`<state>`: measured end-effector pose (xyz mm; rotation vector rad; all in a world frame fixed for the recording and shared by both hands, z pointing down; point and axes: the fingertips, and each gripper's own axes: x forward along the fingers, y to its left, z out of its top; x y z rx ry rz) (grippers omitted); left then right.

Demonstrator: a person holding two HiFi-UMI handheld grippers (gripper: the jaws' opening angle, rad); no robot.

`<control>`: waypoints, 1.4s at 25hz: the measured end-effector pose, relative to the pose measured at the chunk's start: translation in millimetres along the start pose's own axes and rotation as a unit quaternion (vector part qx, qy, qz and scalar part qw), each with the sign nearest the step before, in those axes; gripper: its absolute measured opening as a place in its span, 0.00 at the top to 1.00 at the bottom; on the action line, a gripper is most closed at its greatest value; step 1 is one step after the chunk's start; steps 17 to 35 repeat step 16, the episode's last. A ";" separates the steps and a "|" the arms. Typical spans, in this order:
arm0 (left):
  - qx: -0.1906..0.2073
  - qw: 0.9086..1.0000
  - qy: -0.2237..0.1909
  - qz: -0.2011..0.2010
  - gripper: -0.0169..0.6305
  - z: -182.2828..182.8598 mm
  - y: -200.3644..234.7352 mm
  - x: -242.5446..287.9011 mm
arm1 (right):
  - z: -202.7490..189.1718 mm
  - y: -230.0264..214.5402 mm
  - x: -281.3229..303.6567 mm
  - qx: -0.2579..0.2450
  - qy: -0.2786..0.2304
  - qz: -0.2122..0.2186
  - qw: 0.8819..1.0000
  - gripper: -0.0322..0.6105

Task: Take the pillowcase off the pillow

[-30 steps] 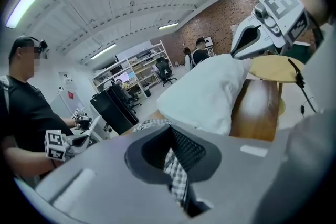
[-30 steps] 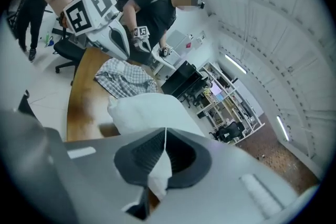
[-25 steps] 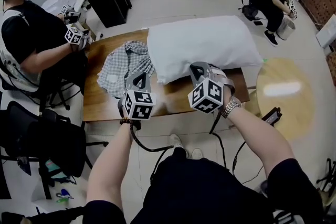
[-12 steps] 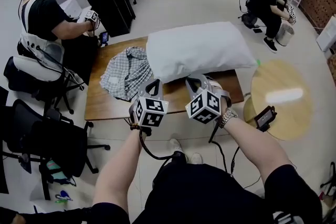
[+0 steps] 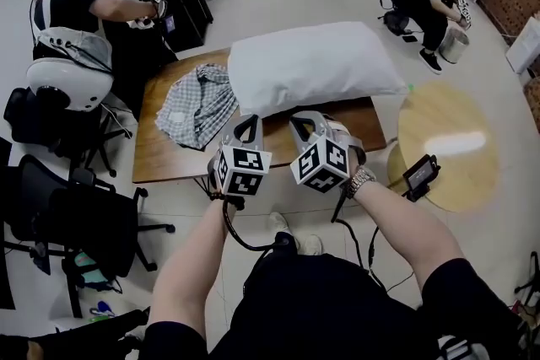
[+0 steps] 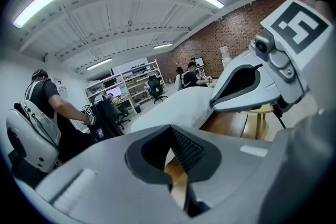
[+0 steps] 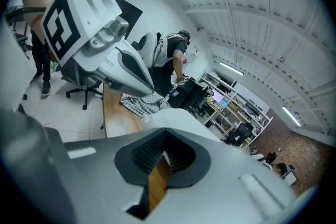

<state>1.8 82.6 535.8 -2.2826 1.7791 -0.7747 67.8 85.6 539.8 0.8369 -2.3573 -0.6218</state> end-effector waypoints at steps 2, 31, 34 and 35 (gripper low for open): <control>0.000 1.000 0.000 0.000 0.97 0.0 -1.2 -1.4 | -0.2 1.3 -0.2 -0.001 0.000 0.001 1.000 0.95; -0.003 1.000 0.007 0.002 0.97 -1.3 1.4 3.3 | 1.6 -0.8 7.3 0.000 -0.001 0.006 1.000 0.95; -0.003 1.000 0.007 0.002 0.97 -1.3 1.4 3.3 | 1.6 -0.8 7.3 0.000 -0.001 0.006 1.000 0.95; -0.003 1.000 0.007 0.002 0.97 -1.3 1.4 3.3 | 1.6 -0.8 7.3 0.000 -0.001 0.006 1.000 0.95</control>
